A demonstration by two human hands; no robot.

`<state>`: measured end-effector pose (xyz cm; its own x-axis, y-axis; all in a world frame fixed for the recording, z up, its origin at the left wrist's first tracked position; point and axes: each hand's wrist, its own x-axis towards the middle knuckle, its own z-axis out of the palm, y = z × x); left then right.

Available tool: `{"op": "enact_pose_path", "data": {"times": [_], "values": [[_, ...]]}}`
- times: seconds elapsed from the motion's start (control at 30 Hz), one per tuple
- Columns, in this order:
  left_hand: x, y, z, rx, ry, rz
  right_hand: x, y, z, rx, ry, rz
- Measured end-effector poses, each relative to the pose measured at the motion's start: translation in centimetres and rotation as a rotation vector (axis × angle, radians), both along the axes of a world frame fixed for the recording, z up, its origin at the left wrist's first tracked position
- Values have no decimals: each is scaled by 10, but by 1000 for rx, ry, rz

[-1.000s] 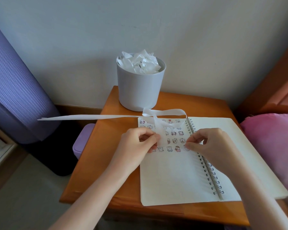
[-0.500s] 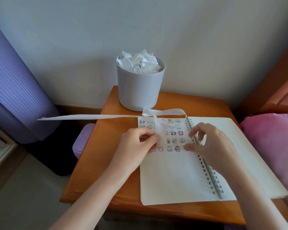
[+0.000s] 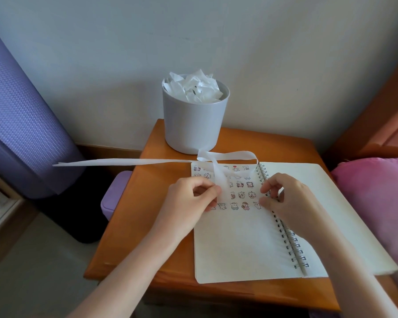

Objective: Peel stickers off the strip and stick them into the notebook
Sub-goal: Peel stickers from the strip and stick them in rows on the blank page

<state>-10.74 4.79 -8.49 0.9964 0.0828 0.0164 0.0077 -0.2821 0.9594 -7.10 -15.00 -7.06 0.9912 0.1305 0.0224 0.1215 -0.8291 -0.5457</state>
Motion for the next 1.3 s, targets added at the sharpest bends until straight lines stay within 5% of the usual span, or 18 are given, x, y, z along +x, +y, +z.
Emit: {"op": "enact_pose_path", "data": {"times": [0.27,0.6,1.3], "values": [[0,-1,5,-68,-29,7,5,1,4,344,-163,0],[1,2,11,-89,-99,6,-13,28,12,517,-61,228],[0,3,11,-81,-67,-50,-18,38,11,515,-75,202]]}}
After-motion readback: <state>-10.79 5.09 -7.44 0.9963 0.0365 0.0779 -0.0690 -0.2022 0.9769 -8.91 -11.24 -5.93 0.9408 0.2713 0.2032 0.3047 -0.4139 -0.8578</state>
